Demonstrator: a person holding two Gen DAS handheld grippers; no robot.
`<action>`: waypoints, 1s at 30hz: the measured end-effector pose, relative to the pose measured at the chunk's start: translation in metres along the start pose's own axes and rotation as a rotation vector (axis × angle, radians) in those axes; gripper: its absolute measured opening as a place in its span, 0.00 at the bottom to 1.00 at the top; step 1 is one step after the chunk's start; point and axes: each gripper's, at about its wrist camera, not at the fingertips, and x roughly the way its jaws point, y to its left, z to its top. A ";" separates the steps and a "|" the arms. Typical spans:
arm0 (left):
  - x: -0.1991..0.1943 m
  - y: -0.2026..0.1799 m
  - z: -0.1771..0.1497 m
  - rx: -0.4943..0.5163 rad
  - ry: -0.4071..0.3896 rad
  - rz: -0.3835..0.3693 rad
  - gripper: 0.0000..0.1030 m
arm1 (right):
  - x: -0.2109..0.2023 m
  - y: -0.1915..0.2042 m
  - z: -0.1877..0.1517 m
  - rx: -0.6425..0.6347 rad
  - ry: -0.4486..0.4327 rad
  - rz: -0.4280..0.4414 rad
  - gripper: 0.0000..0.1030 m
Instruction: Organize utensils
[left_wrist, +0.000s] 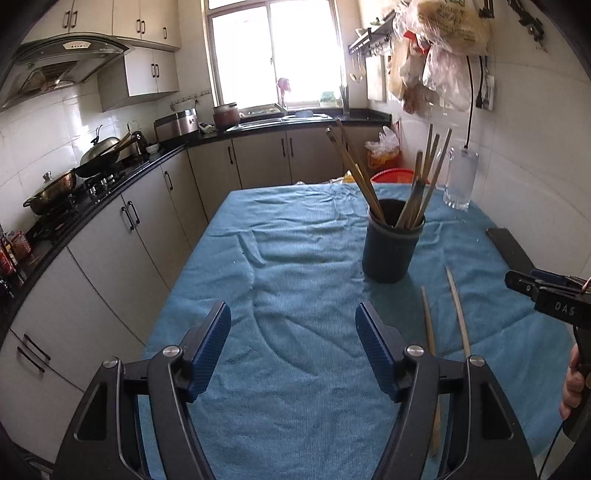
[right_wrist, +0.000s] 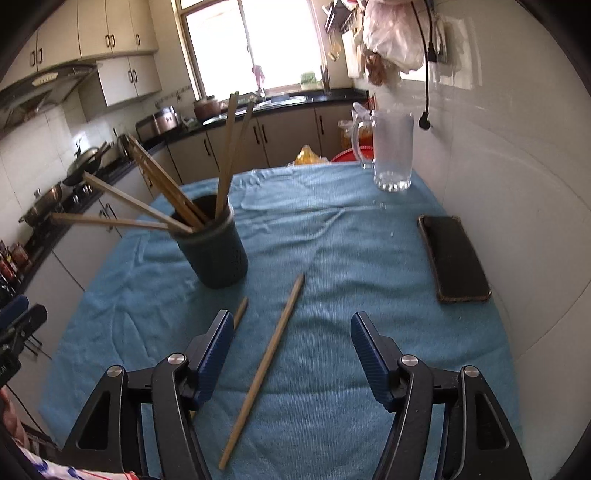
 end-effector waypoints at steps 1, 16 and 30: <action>0.002 -0.001 -0.001 0.004 0.006 0.000 0.67 | 0.004 0.000 -0.003 0.002 0.013 0.000 0.68; 0.034 -0.005 -0.015 0.003 0.091 -0.012 0.67 | 0.041 0.003 -0.036 -0.012 0.123 -0.014 0.68; 0.063 -0.042 -0.055 0.020 0.250 -0.183 0.67 | 0.060 0.042 -0.058 -0.200 0.155 -0.103 0.51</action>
